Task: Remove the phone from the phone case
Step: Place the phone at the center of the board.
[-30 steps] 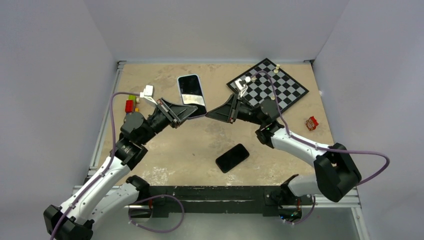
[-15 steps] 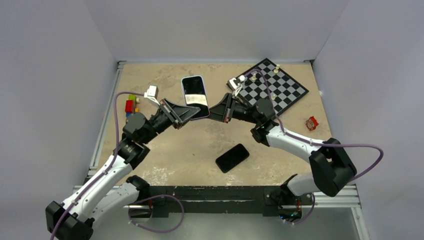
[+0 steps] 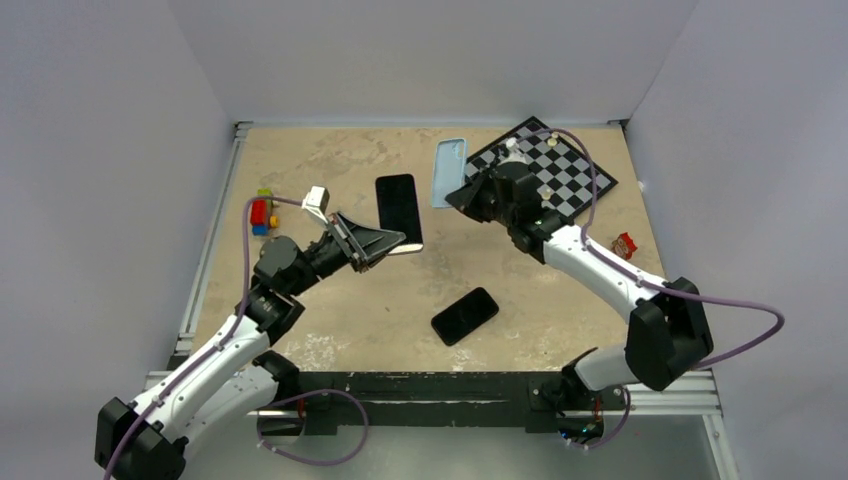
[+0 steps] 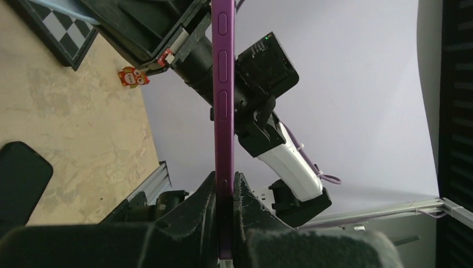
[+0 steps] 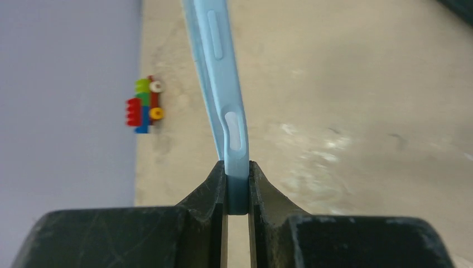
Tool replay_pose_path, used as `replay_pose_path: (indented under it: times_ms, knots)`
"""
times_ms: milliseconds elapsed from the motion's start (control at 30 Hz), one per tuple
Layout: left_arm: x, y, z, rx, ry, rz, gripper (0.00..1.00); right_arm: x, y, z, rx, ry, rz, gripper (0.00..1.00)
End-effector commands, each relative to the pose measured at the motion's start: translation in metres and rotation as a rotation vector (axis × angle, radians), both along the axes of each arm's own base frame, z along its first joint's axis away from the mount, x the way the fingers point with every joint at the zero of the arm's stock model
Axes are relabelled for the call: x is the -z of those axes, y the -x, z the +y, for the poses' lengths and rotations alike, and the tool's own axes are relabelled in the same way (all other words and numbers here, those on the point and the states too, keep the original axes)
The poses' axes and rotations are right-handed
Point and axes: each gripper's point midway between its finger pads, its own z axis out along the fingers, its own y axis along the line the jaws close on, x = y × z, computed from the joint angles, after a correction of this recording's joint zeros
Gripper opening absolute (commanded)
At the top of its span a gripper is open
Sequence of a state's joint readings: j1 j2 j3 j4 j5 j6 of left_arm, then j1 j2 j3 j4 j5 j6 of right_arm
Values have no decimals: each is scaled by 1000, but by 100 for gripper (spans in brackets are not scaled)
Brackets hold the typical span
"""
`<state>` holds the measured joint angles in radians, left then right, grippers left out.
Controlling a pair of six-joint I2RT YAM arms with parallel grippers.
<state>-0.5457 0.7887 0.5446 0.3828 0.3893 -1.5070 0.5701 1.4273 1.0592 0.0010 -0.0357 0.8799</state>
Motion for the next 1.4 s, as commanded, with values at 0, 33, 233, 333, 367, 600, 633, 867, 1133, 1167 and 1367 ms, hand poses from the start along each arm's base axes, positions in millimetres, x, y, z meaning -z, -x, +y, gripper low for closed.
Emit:
replay_pose_path:
  times_ms: [0, 33, 233, 333, 367, 600, 633, 867, 1133, 1167, 1367]
  knots:
    - [-8, 7, 9, -38, -36, -106, 0, 11, 18, -48, 76, 152, -43, 0]
    - [0, 2, 11, -65, -76, -111, 0, 4, 23, -53, 78, 157, -62, 0]
    - [59, -46, 31, -246, -207, 20, 0, -32, 52, -89, 132, 201, -133, 0]
    - [82, -72, 47, -392, -209, 89, 0, -43, 66, -101, 147, 188, -172, 0]
    - [89, -80, 53, -444, -222, 110, 0, -43, 70, -104, 153, 188, -175, 0]
    - [120, -128, 74, -633, -365, 107, 0, -29, 90, -110, 131, 180, -146, 0]
    - [121, -138, 70, -611, -403, 78, 0, -28, 92, -109, 122, 172, -146, 0]
    - [124, -213, 15, -170, -193, 51, 0, -24, 102, -111, 103, 163, -143, 0]
    - [161, -301, -6, 19, -333, 73, 0, -30, 110, -107, 76, 117, -153, 0]
    - [163, -306, -8, 28, -357, 79, 0, -31, 110, -108, 80, 117, -156, 0]
    - [191, -324, -5, 30, -448, 141, 0, -33, 111, -114, 115, 104, -157, 0]
